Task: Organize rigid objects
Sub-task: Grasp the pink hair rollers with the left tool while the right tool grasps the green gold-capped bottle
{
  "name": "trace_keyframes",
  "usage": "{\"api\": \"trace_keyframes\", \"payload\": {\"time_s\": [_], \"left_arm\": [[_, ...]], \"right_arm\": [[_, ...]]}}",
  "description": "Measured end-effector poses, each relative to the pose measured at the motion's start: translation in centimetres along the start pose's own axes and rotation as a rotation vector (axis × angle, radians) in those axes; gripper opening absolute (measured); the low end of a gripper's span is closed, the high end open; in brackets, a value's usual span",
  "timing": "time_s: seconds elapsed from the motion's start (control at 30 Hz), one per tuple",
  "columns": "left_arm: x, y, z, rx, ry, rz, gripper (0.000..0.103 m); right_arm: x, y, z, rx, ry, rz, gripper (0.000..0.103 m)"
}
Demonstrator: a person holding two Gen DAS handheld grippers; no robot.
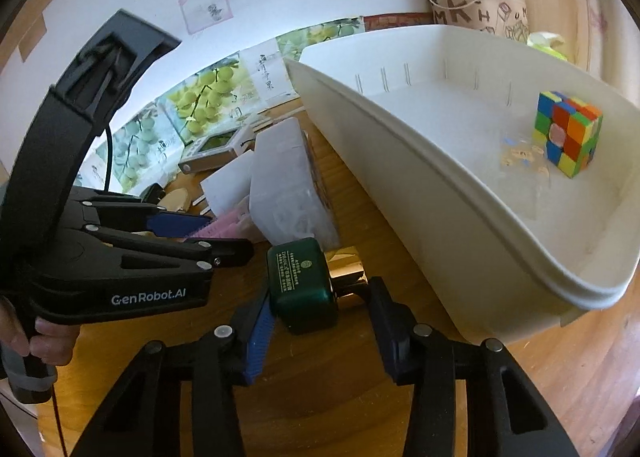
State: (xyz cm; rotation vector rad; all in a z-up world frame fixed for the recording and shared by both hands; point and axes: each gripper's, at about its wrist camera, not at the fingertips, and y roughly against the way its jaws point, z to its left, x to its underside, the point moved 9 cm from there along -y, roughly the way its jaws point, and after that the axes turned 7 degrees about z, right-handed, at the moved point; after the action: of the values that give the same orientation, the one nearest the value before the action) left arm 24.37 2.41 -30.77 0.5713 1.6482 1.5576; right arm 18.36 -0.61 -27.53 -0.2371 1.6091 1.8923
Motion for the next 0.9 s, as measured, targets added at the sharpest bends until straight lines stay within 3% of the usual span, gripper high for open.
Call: {"api": "trace_keyframes", "payload": {"time_s": [0.13,0.43,0.9], "left_arm": [[0.3,0.1,-0.2,0.023,0.01,-0.002,0.035],[1.4,0.6,-0.5,0.04,0.062,-0.003,0.03],[6.1,2.1,-1.0,0.159,0.362,0.017,0.03]], "right_arm": [[0.1,0.1,0.0,0.005,0.009,0.006,0.045],[1.2,0.7,0.7,0.035,0.104,0.049,0.045],[3.4,2.4,0.4,0.004,0.227,0.188,0.045]]}}
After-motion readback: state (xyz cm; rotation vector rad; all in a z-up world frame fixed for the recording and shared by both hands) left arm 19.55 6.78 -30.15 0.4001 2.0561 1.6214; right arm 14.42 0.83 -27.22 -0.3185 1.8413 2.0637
